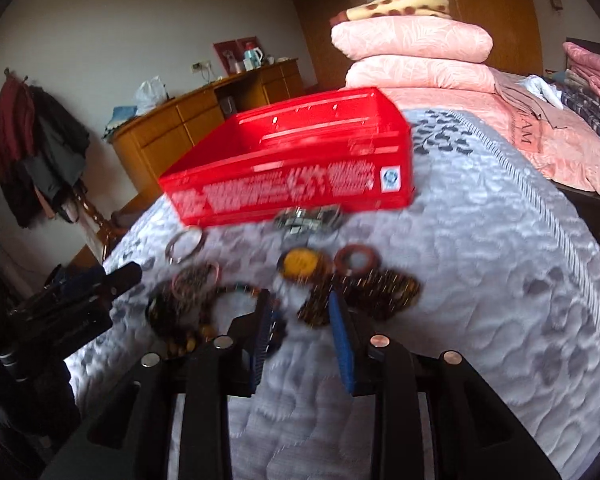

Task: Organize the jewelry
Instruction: 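Move both tools back down to the remaining jewelry, then grasp the black bead necklace with the left tool while the right tool grasps the multicolor bead bracelet, then lift both pieces into the red tin and open both tools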

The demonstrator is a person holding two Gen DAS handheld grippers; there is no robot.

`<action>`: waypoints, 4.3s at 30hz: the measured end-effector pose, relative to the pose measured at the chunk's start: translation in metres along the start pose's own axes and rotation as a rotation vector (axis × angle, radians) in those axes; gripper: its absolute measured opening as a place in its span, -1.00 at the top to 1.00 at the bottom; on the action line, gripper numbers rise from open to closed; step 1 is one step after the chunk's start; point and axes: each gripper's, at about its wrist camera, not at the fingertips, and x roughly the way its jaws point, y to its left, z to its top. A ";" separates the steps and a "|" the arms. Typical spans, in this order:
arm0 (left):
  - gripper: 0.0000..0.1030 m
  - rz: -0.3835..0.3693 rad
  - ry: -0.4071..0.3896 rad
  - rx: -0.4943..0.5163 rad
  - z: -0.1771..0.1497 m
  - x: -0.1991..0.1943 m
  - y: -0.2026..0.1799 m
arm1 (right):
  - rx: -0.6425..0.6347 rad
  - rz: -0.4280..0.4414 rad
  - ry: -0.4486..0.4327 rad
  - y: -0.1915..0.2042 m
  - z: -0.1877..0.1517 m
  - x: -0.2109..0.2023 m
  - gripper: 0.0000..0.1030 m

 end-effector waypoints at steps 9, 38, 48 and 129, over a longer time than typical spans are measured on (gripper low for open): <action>-0.25 -0.017 -0.004 0.033 -0.019 -0.008 -0.013 | -0.031 0.021 -0.004 0.017 -0.007 -0.002 0.43; -0.25 -0.079 0.015 0.029 -0.026 -0.011 -0.027 | -0.051 -0.030 0.047 0.015 -0.010 0.007 0.85; -0.26 -0.080 0.055 0.045 -0.025 0.002 -0.060 | -0.005 -0.029 0.033 -0.013 -0.015 -0.009 0.85; 0.60 -0.236 0.099 -0.061 -0.023 -0.008 -0.025 | -0.009 0.016 -0.012 -0.004 0.004 -0.027 0.85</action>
